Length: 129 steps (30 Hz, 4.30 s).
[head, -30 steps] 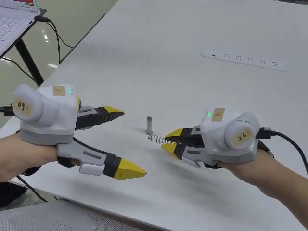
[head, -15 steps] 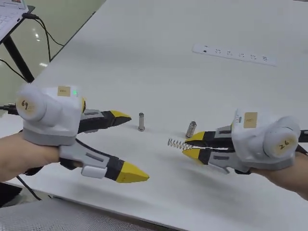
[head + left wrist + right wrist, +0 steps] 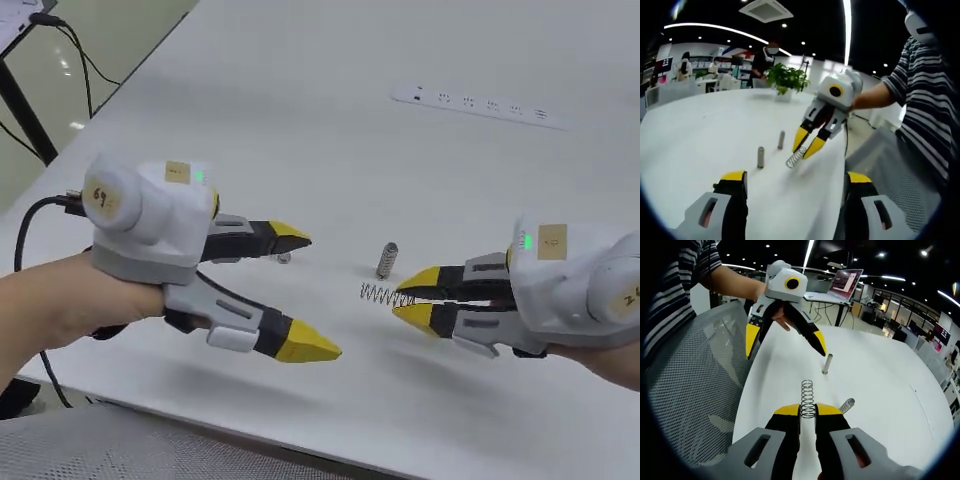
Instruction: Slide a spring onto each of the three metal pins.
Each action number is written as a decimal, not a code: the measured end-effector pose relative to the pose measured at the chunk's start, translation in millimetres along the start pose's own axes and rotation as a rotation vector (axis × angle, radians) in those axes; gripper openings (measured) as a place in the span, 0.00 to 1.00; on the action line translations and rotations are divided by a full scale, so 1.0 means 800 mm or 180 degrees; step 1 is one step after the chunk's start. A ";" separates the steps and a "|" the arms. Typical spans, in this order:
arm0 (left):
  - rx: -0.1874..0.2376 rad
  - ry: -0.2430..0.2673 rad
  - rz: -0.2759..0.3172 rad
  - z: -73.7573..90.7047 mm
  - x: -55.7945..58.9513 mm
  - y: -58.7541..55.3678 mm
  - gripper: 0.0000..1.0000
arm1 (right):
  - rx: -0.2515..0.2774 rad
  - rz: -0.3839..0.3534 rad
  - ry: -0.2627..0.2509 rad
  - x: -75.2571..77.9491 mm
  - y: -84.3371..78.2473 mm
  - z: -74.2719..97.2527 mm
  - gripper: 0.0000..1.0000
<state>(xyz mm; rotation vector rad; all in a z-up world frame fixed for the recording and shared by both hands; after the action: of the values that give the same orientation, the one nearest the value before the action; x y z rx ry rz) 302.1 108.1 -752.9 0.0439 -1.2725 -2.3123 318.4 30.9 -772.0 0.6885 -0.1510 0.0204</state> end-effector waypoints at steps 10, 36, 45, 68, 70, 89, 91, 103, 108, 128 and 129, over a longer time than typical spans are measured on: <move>0.0014 -0.0068 -0.0061 -0.021 0.002 0.008 0.61 | -0.0004 0.0030 0.0021 -0.002 0.000 0.003 0.07; -0.0044 -0.0214 -0.0194 -0.048 0.011 0.016 0.28 | 0.0054 0.0048 0.0088 -0.011 0.007 0.010 0.07; -0.0036 -0.0261 -0.0218 -0.050 0.012 0.020 0.18 | 0.0054 0.0087 0.0115 -0.014 0.008 0.013 0.07; -0.0007 -0.0408 -0.0417 -0.047 0.020 0.025 0.04 | 0.0144 -0.0049 0.0141 -0.015 0.012 0.019 0.09; -0.0022 -0.0401 -0.0422 -0.047 0.020 0.023 0.04 | 0.0129 -0.0075 0.0143 -0.015 0.008 0.019 0.09; -0.0046 -0.0472 -0.0415 -0.048 0.025 0.022 0.03 | 0.0198 -0.0200 0.0207 -0.015 0.007 0.029 0.07; -0.0100 -0.0449 -0.0444 -0.050 0.024 0.018 0.03 | 0.0249 -0.0194 0.0202 -0.014 0.013 0.033 0.07; -0.0151 -0.0405 -0.0495 -0.056 0.025 0.016 0.03 | 0.0380 -0.0042 0.0165 -0.016 0.043 0.038 0.08; -0.0153 -0.0402 -0.0525 -0.060 0.026 0.018 0.03 | 0.0453 0.0061 0.0117 -0.018 0.059 0.037 0.07; -0.0080 -0.0431 -0.0545 -0.057 0.032 0.023 0.02 | 0.0567 0.0165 -0.0019 -0.017 0.075 0.034 0.07; -0.0073 -0.0431 -0.0539 -0.056 0.031 0.023 0.02 | 0.0567 0.0165 -0.0021 -0.017 0.075 0.035 0.07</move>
<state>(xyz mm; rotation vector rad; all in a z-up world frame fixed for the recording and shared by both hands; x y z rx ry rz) 299.3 53.8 -758.5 -0.0136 -1.3544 -2.5108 296.8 60.4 -714.8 0.8625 -0.1747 0.0819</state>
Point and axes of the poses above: the centre of the closed fingertips' face, and the gripper's own axes: z roughly backward along the fingers, x roughly to its right, y roughly out of its top, the point moved 2 cm from there along z, roughly backward along the fingers, and after that the axes turned 13 degrees about -x, right-handed, at the moved point
